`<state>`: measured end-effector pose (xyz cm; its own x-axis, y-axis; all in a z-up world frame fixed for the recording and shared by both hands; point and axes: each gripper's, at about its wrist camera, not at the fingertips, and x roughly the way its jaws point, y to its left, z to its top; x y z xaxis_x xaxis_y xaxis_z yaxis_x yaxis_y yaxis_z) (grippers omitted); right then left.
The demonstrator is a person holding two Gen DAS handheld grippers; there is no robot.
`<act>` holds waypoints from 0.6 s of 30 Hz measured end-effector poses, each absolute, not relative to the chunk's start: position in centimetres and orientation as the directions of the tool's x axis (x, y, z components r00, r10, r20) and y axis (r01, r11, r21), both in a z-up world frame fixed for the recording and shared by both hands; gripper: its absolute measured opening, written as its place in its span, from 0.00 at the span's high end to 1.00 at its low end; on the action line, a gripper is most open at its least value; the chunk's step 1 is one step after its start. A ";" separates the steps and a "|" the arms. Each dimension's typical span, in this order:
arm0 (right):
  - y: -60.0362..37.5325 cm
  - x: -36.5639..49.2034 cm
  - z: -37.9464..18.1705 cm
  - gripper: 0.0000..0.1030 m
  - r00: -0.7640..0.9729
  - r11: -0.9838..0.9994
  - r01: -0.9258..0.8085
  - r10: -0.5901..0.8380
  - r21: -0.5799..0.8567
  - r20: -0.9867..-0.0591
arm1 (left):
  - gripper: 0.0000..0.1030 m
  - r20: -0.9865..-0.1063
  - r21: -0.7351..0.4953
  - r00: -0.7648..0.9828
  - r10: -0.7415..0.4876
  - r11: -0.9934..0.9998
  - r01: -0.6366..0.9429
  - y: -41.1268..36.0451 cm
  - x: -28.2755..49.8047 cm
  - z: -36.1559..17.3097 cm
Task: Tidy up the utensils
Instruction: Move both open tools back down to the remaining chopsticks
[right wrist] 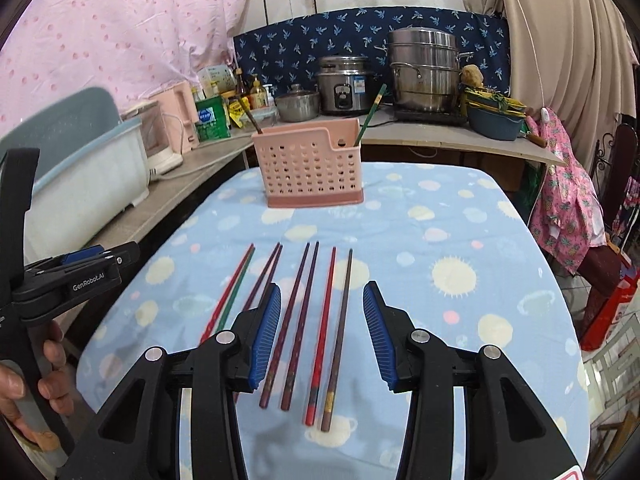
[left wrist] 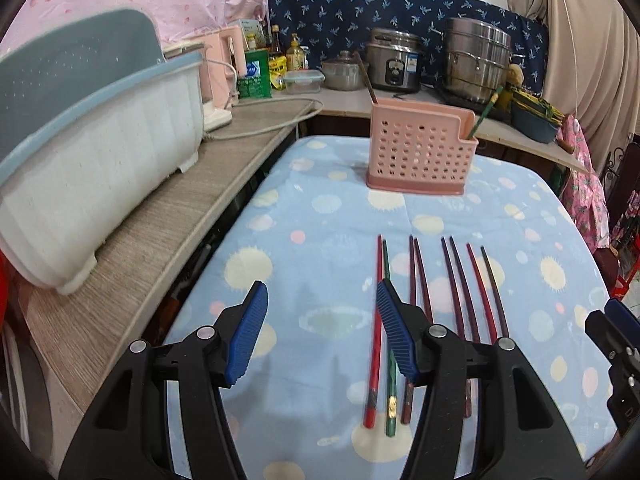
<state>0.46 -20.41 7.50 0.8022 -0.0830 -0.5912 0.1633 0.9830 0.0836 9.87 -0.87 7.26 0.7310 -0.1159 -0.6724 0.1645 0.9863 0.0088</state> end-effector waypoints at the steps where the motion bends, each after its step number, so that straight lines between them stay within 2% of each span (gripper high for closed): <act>1: -20.3 0.3 7.1 0.59 0.798 0.983 0.163 -0.085 0.078 -0.596 | 0.48 -0.681 0.004 0.723 -0.120 0.986 0.167 -0.8 9.6 6.7; 18: -20.8 -1.6 0.5 0.59 0.716 0.973 0.213 -0.096 0.085 -0.692 | 0.45 -0.769 -0.004 0.627 -0.123 0.982 0.187 -0.6 7.1 0.4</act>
<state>-1.56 -20.83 0.46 0.7155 -0.0959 -0.6920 0.2130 0.9733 0.0854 7.07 -0.61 0.41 0.6274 -0.1231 -0.7689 0.1873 0.9823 -0.0045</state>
